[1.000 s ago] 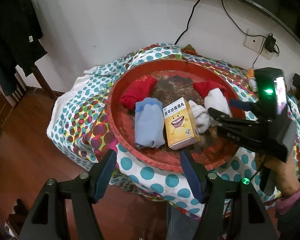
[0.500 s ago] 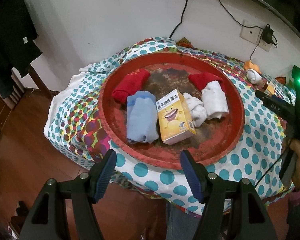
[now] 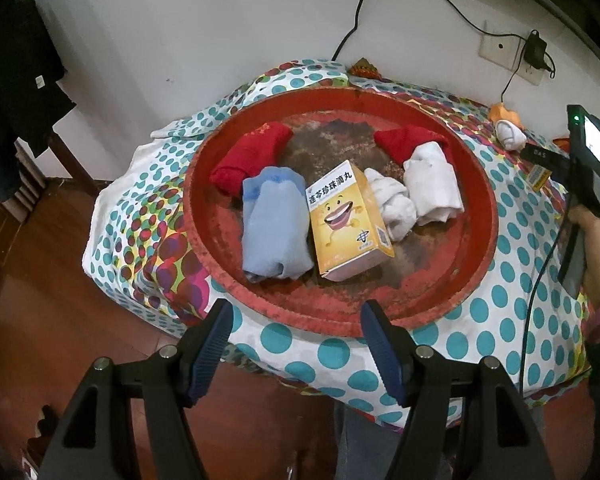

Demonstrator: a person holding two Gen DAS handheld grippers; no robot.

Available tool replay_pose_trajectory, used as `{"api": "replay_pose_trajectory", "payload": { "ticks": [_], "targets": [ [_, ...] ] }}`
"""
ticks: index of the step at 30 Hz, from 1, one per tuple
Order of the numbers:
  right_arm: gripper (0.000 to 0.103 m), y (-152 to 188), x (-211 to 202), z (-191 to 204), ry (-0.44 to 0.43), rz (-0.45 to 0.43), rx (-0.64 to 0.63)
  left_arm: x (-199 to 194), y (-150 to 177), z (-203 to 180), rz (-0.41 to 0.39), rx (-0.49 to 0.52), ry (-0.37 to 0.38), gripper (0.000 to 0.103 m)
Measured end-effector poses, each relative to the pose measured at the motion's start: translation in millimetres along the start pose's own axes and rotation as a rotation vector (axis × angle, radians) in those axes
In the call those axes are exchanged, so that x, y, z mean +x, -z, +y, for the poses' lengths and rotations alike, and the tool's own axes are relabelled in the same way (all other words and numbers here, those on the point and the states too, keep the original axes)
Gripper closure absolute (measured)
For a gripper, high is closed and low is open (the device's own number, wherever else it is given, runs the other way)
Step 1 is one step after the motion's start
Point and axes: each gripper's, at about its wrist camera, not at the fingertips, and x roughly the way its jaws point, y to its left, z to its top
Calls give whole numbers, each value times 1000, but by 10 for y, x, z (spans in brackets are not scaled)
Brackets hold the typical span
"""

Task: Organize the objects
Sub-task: 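Move the right gripper to the tall yellow box and grasp it, then grasp the white sock ball with the left gripper while the right gripper holds the yellow box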

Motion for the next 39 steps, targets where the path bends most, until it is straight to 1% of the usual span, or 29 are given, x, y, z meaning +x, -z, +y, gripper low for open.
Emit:
{"api": "replay_pose_trajectory", "payload": {
  "ticks": [2,3,4,6,7,8,11,13,14,16,17,19,21,24,25,27,29,31,32,34,35,36,39],
  "targets": [
    [33,-39,91,-7,4,10,-14,32,-3,-15,4,3,5,35],
    [42,-40,127,-30,2,22,-14,58,-2,-32,10,9,3,35],
    [57,-38,159,-53,-9,35,-11,84,0,-58,17,20,-1,35],
    [65,-23,213,-135,-28,58,-6,110,-7,-104,19,34,-7,35],
    [72,-17,223,-168,-39,60,-5,120,-12,-122,21,38,-6,35],
    [75,-10,203,-221,-41,49,-20,129,-34,-162,19,43,-4,35],
    [75,-3,178,-362,-75,55,-51,131,-117,-310,10,61,10,35],
    [75,-4,129,-479,-89,40,-67,108,-178,-443,-10,77,26,35],
    [75,-1,87,-568,-100,27,-87,96,-227,-554,-19,92,47,35],
    [75,0,29,-706,-89,3,-128,92,-301,-718,-29,111,84,35],
    [75,11,-9,-793,-92,-11,-147,104,-354,-845,-30,123,103,35],
    [75,39,-62,-986,-80,-29,-190,136,-428,-1038,-27,149,118,35],
    [75,59,-83,-1161,-93,-37,-214,178,-511,-1284,-31,180,126,35],
    [75,107,-110,-1364,-73,-47,-253,275,-628,-1623,-24,214,144,35],
    [75,119,-118,-1426,-71,-52,-264,309,-673,-1735,-30,225,161,35],
    [75,113,-138,-1555,-105,-49,-236,392,-796,-2009,-40,251,159,35],
    [75,102,-145,-1600,-102,-61,-238,454,-926,-2230,-78,267,188,35],
    [75,98,-128,-1626,-114,-57,-238,524,-1056,-2410,-93,280,177,35],
    [75,94,-121,-1640,-120,-56,-231,576,-1163,-2528,-111,280,208,35],
    [75,90,-102,-1652,-122,-48,-224,658,-1304,-2645,-112,260,223,35],
    [75,88,-73,-1645,-130,-33,-226,742,-1422,-2731,-98,234,263,35],
    [75,88,-53,-1643,-127,-24,-226,809,-1499,-2785,-89,219,288,35],
    [75,97,-16,-1615,-130,-5,-234,986,-1704,-2994,-98,203,295,35]
  ]
}}
